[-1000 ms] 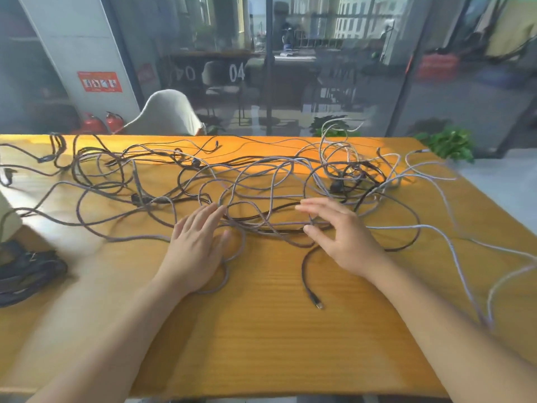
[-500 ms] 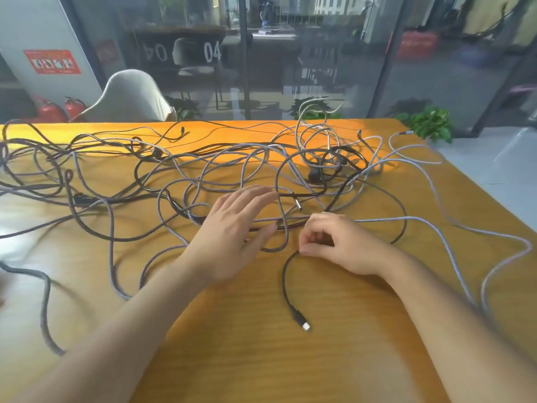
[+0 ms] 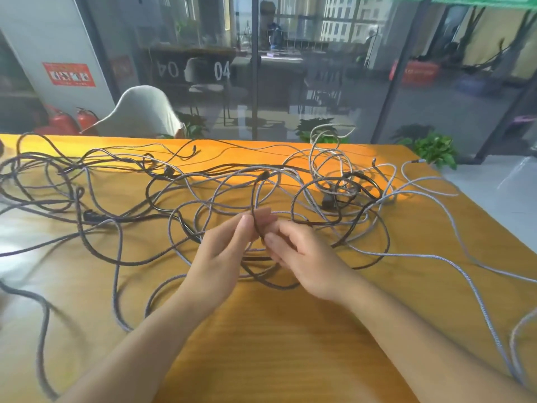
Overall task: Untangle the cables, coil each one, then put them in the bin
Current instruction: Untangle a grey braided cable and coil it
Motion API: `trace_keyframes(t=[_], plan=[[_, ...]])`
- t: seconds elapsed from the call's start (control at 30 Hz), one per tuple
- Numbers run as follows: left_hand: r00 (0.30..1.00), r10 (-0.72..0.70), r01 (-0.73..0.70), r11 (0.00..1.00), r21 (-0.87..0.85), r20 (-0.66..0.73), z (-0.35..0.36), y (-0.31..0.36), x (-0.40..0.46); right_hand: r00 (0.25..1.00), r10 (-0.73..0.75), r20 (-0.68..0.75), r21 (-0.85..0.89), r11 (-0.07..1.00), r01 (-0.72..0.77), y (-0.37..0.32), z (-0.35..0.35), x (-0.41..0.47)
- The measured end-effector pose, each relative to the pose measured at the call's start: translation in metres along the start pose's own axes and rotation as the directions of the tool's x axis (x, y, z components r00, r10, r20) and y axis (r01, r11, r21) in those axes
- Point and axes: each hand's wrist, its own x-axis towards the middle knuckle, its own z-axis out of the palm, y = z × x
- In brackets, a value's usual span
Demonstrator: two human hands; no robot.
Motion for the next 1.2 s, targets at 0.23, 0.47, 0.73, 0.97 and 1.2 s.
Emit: trace_keyframes(t=[0.23, 0.47, 0.73, 0.97, 1.2], plan=[[0.978, -0.208, 0.175, 0.885, -0.432, -0.03, 0.0, 0.016, 0.004, 0.991, -0.088, 0.097, -0.155, 0.983, 0.102, 0.0, 0.011, -0.013], [0.98, -0.19, 0.187, 0.778, -0.601, 0.058, -0.001, 0.028, 0.006, 0.98, -0.124, 0.156, -0.172, 0.973, 0.151, 0.003, 0.012, -0.018], [0.963, -0.263, 0.196, 0.516, -0.834, 0.063, -0.001, 0.054, 0.005, 0.984, -0.047, 0.173, -0.268, 0.959, 0.093, 0.007, -0.01, -0.022], [0.938, -0.343, 0.221, 0.483, -0.847, 0.049, -0.005, 0.056, 0.006, 0.979, 0.198, 0.05, -0.404, 0.901, -0.161, 0.017, -0.069, -0.025], [0.938, -0.267, 0.345, 0.764, -0.545, 0.219, 0.02, 0.042, -0.002, 0.87, -0.126, -0.477, -0.316, 0.948, -0.036, 0.012, -0.047, -0.021]])
